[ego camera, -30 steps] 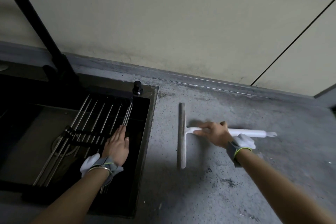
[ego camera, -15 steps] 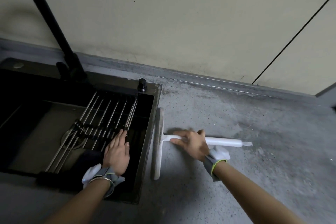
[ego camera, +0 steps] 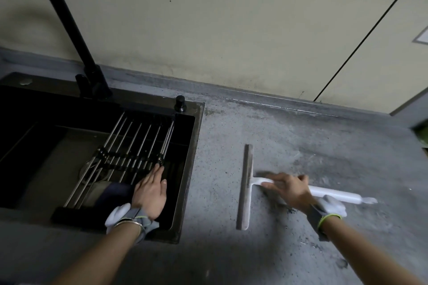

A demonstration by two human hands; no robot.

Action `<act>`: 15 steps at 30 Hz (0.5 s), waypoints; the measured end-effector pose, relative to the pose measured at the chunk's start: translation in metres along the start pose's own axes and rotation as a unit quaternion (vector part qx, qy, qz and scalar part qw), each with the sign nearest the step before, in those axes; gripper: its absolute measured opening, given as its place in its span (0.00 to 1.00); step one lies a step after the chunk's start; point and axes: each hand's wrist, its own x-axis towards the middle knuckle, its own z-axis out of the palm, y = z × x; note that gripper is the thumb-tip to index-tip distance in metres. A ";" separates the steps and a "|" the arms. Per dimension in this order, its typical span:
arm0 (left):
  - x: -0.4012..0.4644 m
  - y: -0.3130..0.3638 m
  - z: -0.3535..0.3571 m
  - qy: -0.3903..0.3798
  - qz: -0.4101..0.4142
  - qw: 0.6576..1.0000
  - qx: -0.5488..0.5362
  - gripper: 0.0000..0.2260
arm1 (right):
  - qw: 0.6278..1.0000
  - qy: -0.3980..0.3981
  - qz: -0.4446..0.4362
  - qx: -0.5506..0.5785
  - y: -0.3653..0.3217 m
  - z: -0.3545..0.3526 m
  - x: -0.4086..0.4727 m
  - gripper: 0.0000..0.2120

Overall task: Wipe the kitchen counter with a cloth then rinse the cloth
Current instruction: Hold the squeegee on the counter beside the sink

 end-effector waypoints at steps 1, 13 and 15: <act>0.000 0.000 -0.001 -0.007 0.000 1.000 0.006 0.22 | 1.000 -0.005 -0.009 0.007 -0.006 0.004 -0.002 0.18; 0.001 0.004 -0.008 -0.050 -0.005 0.999 0.011 0.22 | 0.992 -0.033 -0.119 0.030 -0.082 0.059 -0.015 0.17; 0.000 0.006 -0.007 -0.048 -0.010 0.999 0.012 0.22 | 0.991 -0.032 -0.128 0.006 -0.089 0.064 -0.019 0.18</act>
